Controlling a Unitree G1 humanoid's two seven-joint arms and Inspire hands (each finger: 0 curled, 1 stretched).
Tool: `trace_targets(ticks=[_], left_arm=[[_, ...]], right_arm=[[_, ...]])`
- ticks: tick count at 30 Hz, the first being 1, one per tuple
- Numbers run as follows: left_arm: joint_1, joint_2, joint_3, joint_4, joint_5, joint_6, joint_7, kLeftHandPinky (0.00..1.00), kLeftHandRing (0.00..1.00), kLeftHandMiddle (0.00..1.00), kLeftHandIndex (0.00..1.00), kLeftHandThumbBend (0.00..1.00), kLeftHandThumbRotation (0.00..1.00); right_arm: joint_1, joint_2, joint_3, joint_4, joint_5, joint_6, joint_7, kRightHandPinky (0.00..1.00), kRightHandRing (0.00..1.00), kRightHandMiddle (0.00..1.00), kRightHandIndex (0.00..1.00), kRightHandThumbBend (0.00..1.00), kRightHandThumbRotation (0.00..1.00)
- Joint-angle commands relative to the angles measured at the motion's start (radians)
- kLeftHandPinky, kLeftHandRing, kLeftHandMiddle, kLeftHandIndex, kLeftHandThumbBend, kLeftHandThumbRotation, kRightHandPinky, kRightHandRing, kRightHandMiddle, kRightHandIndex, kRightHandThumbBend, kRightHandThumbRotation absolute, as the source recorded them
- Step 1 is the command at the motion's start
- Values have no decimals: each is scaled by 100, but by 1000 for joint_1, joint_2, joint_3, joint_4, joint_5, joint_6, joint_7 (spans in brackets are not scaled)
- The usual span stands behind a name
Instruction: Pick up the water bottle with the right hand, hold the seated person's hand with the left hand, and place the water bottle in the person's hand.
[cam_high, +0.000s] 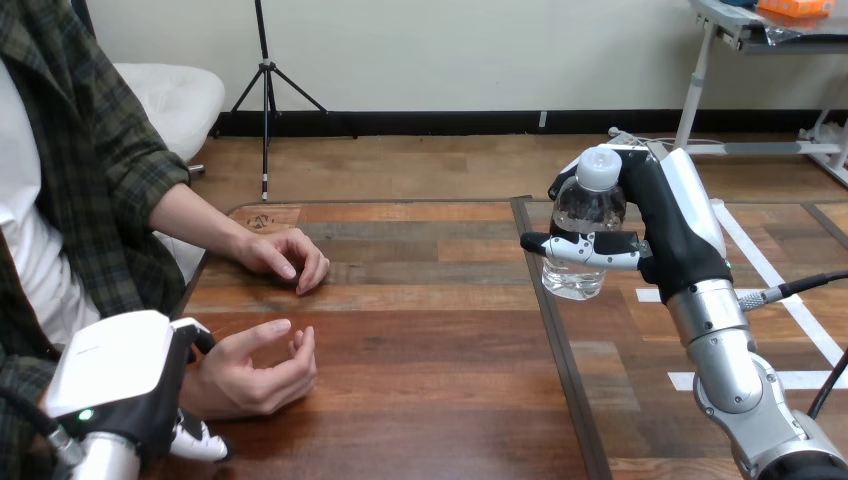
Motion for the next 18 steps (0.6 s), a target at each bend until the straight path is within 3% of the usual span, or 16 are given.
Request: trace_targets(ticks=[1, 9, 18], left_arm=[[-46, 16, -28, 25, 3, 11, -2, 60, 65, 69, 68, 96, 0], [-53, 10, -42, 47, 5, 21, 29, 57, 62, 66, 65, 94, 0], [-70, 0, -55, 100, 6, 28, 99, 54, 58, 62, 63, 93, 0]], right_arm=[[-56, -1, -14, -37, 21, -36, -7, 37, 40, 44, 41, 75, 0], [-53, -5, -13, -40, 18, -42, -7, 37, 41, 44, 41, 74, 0], [-51, -4, -15, -46, 20, -39, -5, 37, 41, 44, 41, 75, 0]])
